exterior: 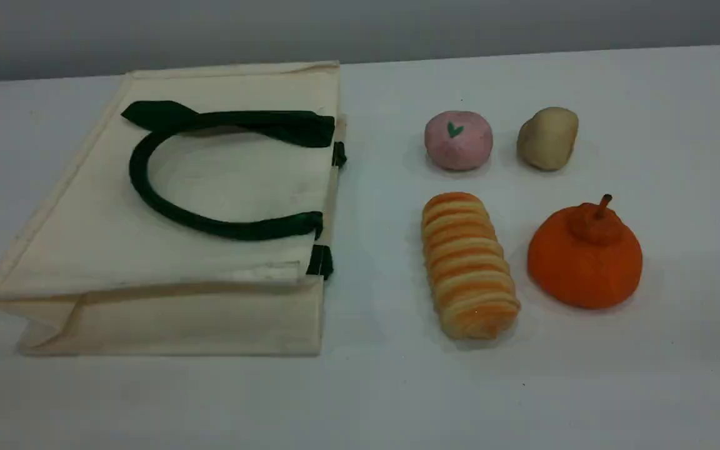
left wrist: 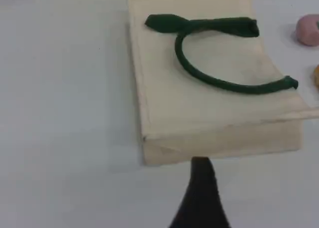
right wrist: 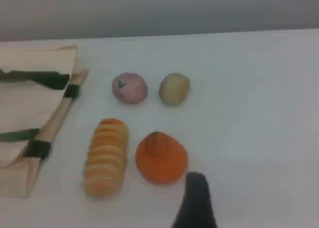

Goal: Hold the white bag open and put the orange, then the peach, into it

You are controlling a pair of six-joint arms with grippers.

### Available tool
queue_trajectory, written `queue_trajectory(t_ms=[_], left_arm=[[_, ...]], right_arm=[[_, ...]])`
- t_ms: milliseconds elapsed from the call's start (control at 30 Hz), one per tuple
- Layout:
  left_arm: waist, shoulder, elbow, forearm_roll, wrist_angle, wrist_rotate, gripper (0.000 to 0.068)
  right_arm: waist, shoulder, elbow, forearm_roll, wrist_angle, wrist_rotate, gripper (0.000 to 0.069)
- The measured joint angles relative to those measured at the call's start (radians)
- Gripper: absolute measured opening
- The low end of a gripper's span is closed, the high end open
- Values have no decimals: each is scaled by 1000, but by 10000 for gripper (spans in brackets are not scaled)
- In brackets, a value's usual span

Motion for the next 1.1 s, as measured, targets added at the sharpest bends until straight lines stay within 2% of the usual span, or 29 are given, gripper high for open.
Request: queue_trajectory(t_ms=[133,233,467,633,767,900,1100], left_arm=[[0,60,-48,-2,-54,-10,506],[0,150,-104,-2,-74,-11,506],[0,421,-218,-30,-168,-37,506],[0,602,-236,-74,-246,-36,506],[0,733,-236,-75,-246,-44,506],[0,863,-236,-47,-323,-95,506],[0,1095,-242,-45,-427,-95,506]], right_arm=[[0,0,-11,69,-60,-1,515],[0,54,-11,129,-155,-39,515],[0,314,-11,273,-340,-200,515],[0,510,-19,421,-455,-358,515],[0,663,-64,536,-493,-489,515],[0,790,-122,618,-486,-579,515],[0,918,-151,697,-481,-650,515]])
